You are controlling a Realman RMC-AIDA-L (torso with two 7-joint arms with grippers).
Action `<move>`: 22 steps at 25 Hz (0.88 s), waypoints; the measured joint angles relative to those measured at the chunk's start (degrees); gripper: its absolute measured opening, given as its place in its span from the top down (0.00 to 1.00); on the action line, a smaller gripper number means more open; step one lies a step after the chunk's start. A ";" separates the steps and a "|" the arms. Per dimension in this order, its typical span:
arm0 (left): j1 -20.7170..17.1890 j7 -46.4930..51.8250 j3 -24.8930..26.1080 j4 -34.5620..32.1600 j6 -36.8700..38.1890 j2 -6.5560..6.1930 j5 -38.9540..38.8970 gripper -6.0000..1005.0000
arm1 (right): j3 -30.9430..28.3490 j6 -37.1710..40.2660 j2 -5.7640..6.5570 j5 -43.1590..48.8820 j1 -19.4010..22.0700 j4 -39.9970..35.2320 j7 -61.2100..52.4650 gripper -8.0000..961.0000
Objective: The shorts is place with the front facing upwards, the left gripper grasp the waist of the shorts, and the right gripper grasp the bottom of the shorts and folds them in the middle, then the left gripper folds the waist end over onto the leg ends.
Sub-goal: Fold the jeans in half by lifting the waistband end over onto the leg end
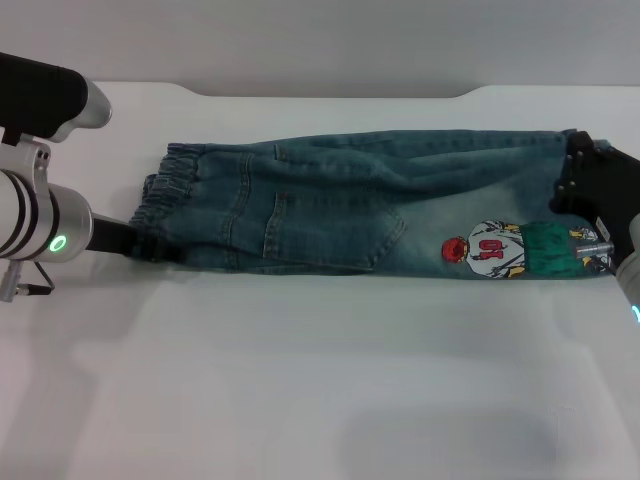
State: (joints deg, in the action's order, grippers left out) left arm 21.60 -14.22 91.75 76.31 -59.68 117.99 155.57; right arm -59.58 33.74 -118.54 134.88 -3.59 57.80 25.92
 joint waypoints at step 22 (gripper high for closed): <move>0.66 -0.02 0.00 -2.20 0.56 0.13 0.02 0.15 | 0.42 0.00 0.07 0.03 0.33 0.78 0.09 0.99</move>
State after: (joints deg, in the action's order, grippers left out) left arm 22.25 -14.24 91.75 74.10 -59.12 118.13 155.59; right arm -59.15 33.74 -118.47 134.91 -3.26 58.58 26.01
